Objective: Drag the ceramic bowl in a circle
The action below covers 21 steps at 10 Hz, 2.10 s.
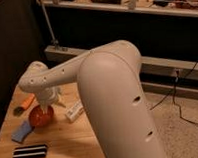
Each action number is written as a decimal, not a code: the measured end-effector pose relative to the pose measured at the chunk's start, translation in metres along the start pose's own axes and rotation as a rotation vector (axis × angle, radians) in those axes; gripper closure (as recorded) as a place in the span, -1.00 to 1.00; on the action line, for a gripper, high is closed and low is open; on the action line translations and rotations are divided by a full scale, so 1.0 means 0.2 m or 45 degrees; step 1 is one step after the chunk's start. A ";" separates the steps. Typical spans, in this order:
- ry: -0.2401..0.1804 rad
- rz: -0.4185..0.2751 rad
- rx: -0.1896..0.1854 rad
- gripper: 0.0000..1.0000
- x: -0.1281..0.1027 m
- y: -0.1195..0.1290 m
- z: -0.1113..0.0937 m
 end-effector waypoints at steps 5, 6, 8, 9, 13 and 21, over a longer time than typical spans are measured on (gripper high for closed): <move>0.075 -0.072 -0.006 -0.30 0.00 0.03 0.20; 0.081 -0.085 0.000 -0.30 -0.02 0.04 0.23; 0.080 -0.115 0.010 -0.30 -0.09 0.08 0.26; 0.078 -0.124 0.016 -0.29 -0.13 0.09 0.27; 0.077 -0.181 0.031 0.49 -0.26 0.19 0.36; 0.054 -0.266 0.091 1.00 -0.50 0.32 0.33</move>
